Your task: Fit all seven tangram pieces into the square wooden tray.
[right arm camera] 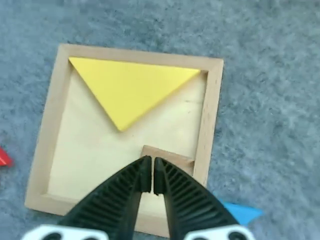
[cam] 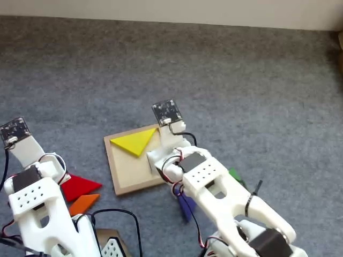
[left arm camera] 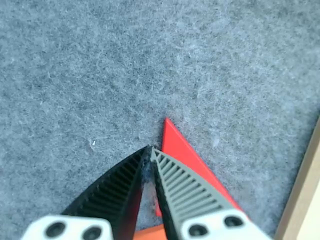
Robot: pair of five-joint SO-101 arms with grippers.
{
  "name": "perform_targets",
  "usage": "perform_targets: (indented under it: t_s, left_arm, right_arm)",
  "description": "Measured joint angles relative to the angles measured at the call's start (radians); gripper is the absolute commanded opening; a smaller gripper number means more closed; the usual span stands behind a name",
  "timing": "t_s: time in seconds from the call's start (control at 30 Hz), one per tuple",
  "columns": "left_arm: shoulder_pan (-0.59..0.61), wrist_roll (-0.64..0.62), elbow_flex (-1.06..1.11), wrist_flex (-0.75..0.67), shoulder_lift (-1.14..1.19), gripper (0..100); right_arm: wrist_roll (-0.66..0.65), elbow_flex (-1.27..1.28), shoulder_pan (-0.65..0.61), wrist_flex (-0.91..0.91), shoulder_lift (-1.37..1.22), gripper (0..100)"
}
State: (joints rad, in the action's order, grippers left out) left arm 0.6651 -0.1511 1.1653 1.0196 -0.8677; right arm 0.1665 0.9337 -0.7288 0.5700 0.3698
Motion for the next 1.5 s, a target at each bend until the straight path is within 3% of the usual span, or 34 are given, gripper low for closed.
perform_targets:
  t_s: [0.6,1.03,1.27,1.5]
  left_arm:
    - [0.000,0.000,0.000,-0.008,0.000,1]
    - [0.000,0.000,0.000,-0.008,0.000,1]
    - [0.000,0.000,0.000,-0.008,0.000,1]
    - [0.000,0.000,0.000,-0.008,0.000,1]
  right_arm:
    - [-0.012,-0.221,0.091,0.000,-0.345,3.0]
    - [-0.002,-0.245,0.103,-0.118,-0.339,3.0]
    - [0.068,-0.117,0.100,-0.123,-0.087,3.0]
    - [0.075,0.003,-0.005,-0.127,-0.031,3.0]
